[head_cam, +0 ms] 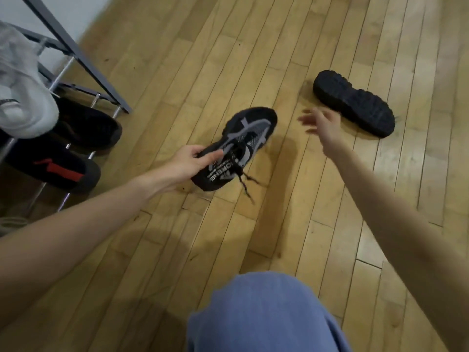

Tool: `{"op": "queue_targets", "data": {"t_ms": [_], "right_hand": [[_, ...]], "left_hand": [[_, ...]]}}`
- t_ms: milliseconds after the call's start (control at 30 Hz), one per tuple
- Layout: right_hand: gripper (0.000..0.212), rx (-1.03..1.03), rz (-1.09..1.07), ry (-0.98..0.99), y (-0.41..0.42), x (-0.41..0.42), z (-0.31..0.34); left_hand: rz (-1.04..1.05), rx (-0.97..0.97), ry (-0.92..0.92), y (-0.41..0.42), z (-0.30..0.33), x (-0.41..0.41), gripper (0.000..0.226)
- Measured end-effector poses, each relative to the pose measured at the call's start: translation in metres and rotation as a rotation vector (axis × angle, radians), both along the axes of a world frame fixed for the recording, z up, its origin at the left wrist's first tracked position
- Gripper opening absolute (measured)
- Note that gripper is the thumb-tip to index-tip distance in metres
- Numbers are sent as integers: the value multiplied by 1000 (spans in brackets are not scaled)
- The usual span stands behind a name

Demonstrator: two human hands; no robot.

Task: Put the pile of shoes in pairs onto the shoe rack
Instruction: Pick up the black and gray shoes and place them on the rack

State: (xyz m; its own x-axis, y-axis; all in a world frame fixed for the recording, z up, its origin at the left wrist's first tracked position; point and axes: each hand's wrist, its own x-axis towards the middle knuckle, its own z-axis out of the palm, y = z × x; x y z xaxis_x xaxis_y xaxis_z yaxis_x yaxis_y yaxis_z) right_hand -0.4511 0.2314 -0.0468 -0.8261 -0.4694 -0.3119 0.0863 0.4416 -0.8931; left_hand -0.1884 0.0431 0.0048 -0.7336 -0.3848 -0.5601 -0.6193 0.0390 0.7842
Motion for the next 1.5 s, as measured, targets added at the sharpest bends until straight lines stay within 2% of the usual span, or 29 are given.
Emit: {"op": "queue_targets", "data": {"t_ms": [33, 133, 167, 267, 333, 467, 567, 767, 867, 967, 1033, 1133, 1333, 1500], "right_hand": [[33, 100, -4, 122, -7, -17, -3], [54, 493, 107, 375, -23, -60, -7], [59, 616, 150, 441, -28, -69, -9], [68, 860, 269, 675, -46, -79, -11], [71, 927, 341, 722, -57, -86, -14], [72, 979, 379, 490, -73, -95, -15], [70, 1039, 354, 463, -82, -98, -18], [65, 1140, 444, 649, -70, -110, -19], [57, 1196, 527, 776, -63, -101, -12], [70, 1241, 610, 868, -59, -75, -6], [78, 1248, 685, 917, -55, -53, -1], [71, 1145, 765, 933, -51, -10, 8], [77, 763, 757, 1005, -63, 96, 41], [83, 569, 707, 1008, -82, 163, 83]], "left_hand": [[84, 27, -9, -1, -2, -2, 45], [228, 104, -19, -6, -3, -2, 74], [250, 123, -21, -8, -3, -1, 74], [295, 142, -27, -12, -4, 2, 41], [316, 141, -36, -14, -4, 5, 31], [299, 125, -51, -20, -2, 10, 34], [340, 130, -47, -19, -1, 10, 34], [431, 236, -35, -18, 4, 13, 42], [457, 255, -32, -19, 11, 16, 57], [472, 259, -24, -17, 19, 22, 53], [481, 290, -17, -16, 27, 28, 53], [455, 262, -28, -16, 43, 43, 47], [414, -7, -65, -16, 84, 86, 44], [465, -162, 19, -13, 125, 134, 40]]}}
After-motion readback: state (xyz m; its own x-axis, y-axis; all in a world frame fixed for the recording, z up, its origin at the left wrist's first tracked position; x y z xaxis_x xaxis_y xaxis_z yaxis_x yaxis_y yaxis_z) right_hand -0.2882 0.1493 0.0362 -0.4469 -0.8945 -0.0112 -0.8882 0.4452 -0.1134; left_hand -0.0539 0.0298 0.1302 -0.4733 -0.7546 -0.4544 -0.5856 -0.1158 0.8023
